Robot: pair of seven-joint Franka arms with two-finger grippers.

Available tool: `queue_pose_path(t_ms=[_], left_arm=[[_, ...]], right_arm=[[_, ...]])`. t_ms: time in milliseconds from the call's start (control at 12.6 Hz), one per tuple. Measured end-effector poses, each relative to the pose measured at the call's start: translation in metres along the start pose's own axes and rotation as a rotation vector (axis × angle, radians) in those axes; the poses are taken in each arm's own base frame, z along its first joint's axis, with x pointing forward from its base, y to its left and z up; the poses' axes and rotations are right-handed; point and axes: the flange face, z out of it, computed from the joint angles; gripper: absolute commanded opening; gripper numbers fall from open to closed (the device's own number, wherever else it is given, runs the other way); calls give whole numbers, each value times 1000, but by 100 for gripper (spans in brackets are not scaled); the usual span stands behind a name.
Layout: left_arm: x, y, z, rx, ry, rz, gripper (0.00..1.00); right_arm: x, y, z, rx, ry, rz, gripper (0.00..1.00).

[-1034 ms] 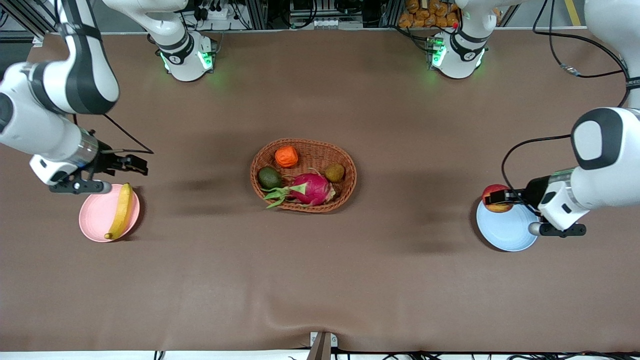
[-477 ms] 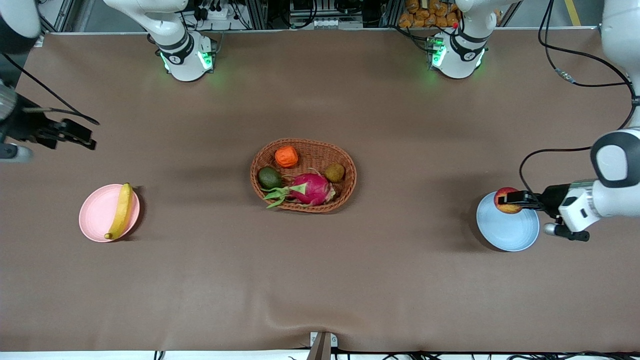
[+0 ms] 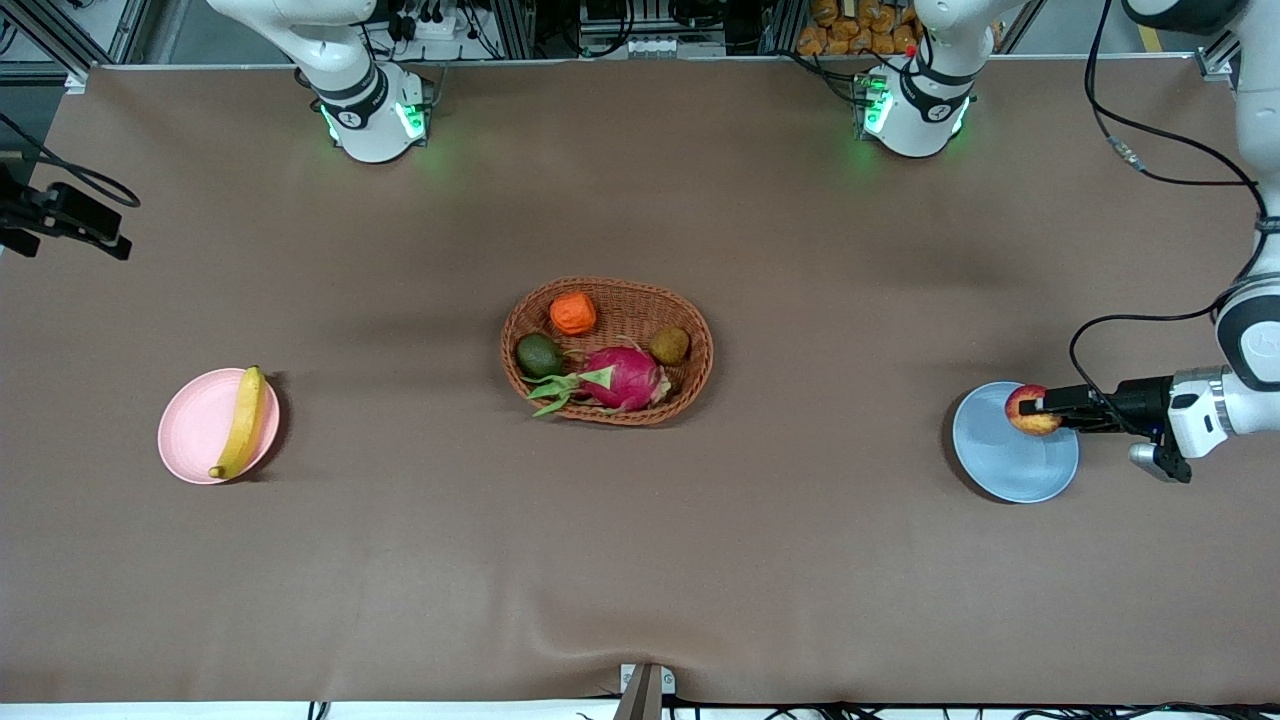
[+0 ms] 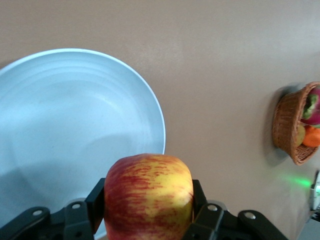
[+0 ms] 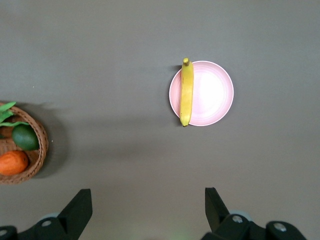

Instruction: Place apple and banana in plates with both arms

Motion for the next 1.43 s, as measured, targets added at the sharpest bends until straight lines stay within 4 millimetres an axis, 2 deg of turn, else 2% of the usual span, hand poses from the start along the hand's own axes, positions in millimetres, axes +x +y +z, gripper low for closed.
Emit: queue_pose_path(t_ms=[239,318,398,477,795,1034,1193,1273,1432], left_arm=[[1,-29,12,-13,50,125,0],[1,-37,13,-18,66,152,29],[1,-41,14,-22,74,167,70],[2,-42,14,-22,78,175,100],[11,-37,4,-5,99,192,100],[29,-18,-38,60,134,227,100],[38,22,-71,119,102,194,100],[44,53,-89,164,81,171,100],[54,139,-117,279,44,108,100]], right_arm=[[-3,6,-4,0,-9,-10,100],[-3,7,-4,0,-11,-7,100],[-3,9,-4,0,-12,-5,100],[-3,9,-4,1,-12,-5,100],[-3,6,-4,0,-11,-10,100],[-3,-4,-16,-15,13,-30,100],[-2,-5,-20,-42,24,-35,100],[-1,-4,-20,-50,29,-34,100],[0,-4,-17,-63,26,-35,100]])
